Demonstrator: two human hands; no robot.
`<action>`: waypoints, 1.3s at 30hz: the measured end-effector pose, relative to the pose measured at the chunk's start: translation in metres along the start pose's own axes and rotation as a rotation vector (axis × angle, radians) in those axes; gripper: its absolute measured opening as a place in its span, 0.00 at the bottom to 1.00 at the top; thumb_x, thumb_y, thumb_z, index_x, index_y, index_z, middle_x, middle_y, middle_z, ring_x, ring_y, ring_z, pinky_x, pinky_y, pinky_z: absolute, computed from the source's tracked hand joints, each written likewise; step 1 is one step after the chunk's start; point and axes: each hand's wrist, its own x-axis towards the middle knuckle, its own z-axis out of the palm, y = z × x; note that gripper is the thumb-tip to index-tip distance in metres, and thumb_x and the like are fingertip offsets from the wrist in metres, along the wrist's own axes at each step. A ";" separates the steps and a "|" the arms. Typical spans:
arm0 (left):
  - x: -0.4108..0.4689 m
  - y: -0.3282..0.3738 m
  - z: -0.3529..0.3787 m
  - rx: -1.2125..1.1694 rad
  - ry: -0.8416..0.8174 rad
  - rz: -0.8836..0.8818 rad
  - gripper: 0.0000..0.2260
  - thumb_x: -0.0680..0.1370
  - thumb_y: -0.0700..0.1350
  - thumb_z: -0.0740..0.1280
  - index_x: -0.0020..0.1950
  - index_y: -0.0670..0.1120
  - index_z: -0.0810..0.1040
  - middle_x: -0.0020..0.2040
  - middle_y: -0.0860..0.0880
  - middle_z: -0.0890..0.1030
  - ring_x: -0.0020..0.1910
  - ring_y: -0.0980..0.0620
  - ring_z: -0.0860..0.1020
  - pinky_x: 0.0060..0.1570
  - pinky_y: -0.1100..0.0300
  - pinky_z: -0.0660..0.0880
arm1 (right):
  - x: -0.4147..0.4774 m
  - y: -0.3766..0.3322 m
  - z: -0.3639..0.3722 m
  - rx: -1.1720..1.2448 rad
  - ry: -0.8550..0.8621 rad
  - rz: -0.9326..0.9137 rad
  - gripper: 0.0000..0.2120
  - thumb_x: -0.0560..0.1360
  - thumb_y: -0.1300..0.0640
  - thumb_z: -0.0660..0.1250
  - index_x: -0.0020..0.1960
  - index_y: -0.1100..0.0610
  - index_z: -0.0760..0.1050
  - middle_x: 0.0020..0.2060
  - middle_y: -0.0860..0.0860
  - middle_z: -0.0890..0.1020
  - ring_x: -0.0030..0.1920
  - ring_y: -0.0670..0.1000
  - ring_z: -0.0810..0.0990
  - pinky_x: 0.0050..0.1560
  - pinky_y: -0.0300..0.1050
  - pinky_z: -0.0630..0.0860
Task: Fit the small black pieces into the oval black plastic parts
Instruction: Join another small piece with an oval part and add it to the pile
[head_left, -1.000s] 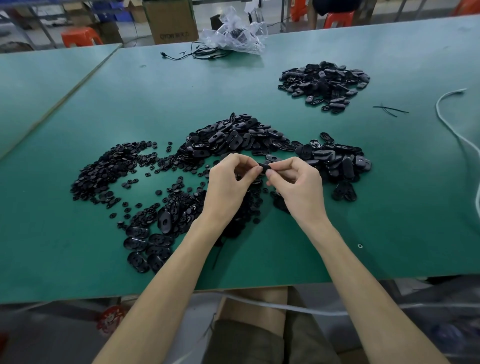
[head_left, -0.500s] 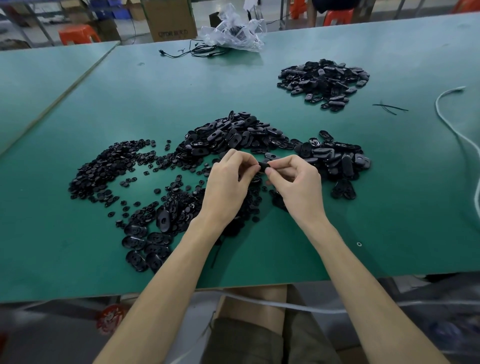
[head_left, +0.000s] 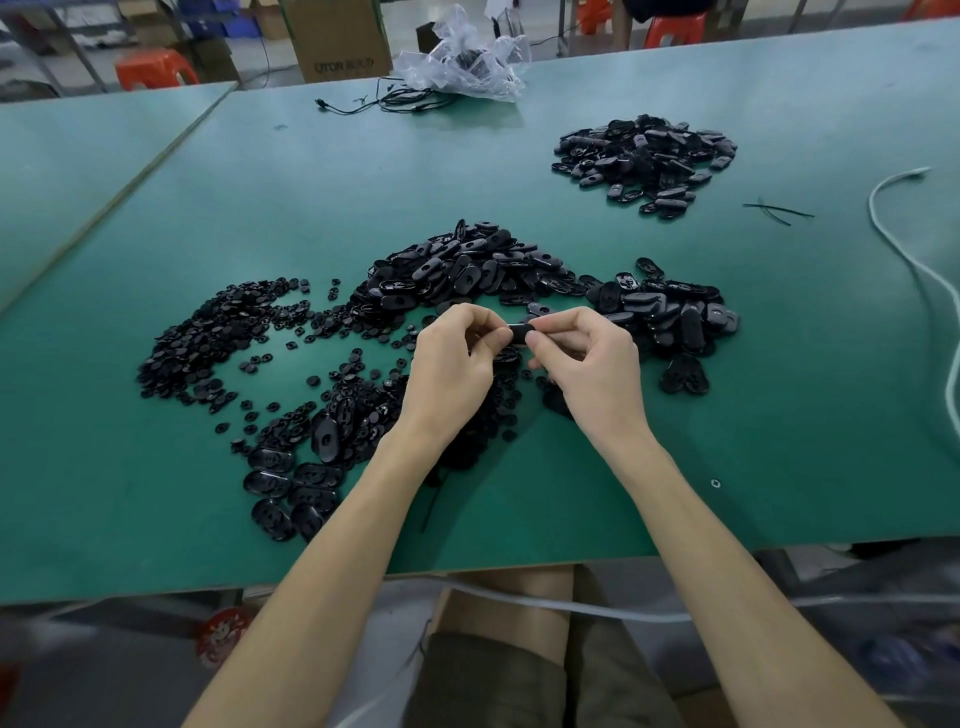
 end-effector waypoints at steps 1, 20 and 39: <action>0.000 0.000 0.000 -0.005 -0.001 -0.006 0.06 0.81 0.40 0.71 0.47 0.50 0.80 0.40 0.56 0.81 0.37 0.64 0.76 0.39 0.73 0.70 | 0.000 0.000 0.000 0.001 -0.001 -0.001 0.03 0.78 0.59 0.74 0.50 0.52 0.82 0.38 0.45 0.88 0.39 0.45 0.87 0.43 0.40 0.78; 0.003 -0.002 -0.003 -0.116 0.006 -0.024 0.05 0.78 0.44 0.75 0.46 0.51 0.80 0.40 0.56 0.82 0.36 0.62 0.76 0.39 0.70 0.71 | 0.000 -0.002 0.000 0.072 0.016 -0.002 0.03 0.78 0.58 0.75 0.51 0.54 0.82 0.41 0.47 0.88 0.38 0.46 0.87 0.41 0.35 0.77; 0.004 0.001 -0.014 -0.661 -0.106 -0.227 0.09 0.81 0.43 0.72 0.57 0.39 0.84 0.50 0.41 0.88 0.48 0.46 0.86 0.47 0.59 0.78 | -0.002 -0.004 0.001 0.128 0.002 -0.034 0.03 0.79 0.56 0.75 0.51 0.53 0.81 0.41 0.47 0.88 0.40 0.46 0.87 0.42 0.36 0.78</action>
